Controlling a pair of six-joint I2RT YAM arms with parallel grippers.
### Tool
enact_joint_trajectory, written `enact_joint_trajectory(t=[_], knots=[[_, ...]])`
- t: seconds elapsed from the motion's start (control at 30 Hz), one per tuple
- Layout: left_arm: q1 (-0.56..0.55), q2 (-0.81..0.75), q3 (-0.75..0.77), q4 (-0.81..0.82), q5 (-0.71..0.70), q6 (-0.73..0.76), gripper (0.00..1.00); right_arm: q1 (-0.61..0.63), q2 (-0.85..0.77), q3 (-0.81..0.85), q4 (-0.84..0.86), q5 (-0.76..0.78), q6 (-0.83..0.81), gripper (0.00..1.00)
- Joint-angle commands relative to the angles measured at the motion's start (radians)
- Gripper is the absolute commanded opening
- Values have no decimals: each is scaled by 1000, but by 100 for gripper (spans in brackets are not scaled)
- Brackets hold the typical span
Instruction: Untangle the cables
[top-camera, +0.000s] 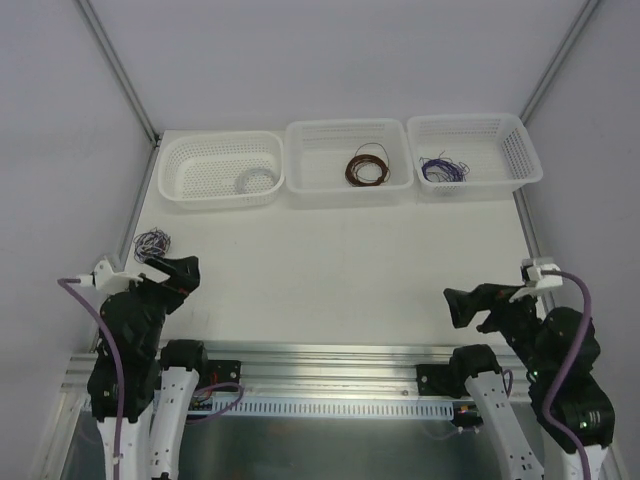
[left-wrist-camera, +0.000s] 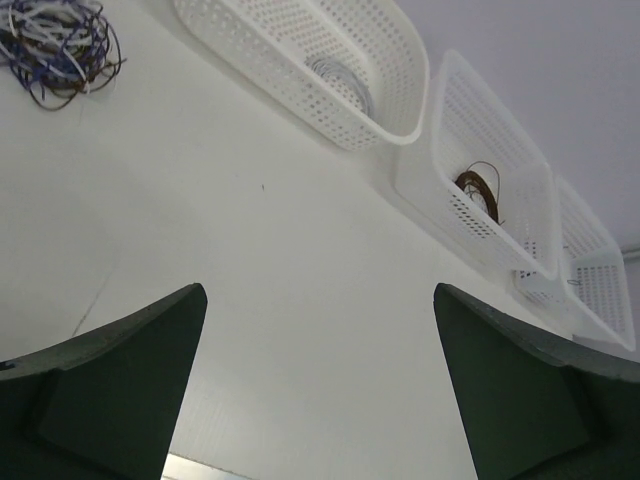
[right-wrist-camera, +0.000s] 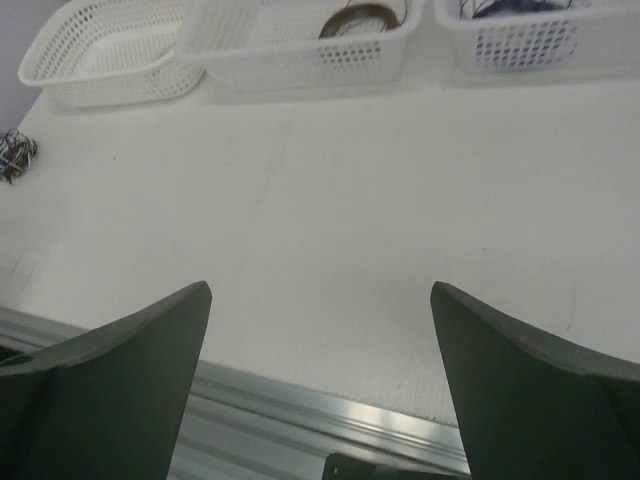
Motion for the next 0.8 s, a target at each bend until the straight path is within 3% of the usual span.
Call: enact_joint_trajectory(t=[0.0,0.17,0.43,0.6,0.77], knots=[[8,144,-27,20,-26,-190,99,-5,88,-40,-18,-110,62,97],[8,365,-28,47,-146,-259,99,-7,114,-108,9,-223,63,97],[41,651,-57,260,-244,-302,99,-5,102,-139,29,-223,74,97],[170,773,-96,398,-229,-400,99,-5,98,-173,46,-250,47,97],[282,945,-70,507,-212,-393,99,-5,80,-213,72,-289,31,97]])
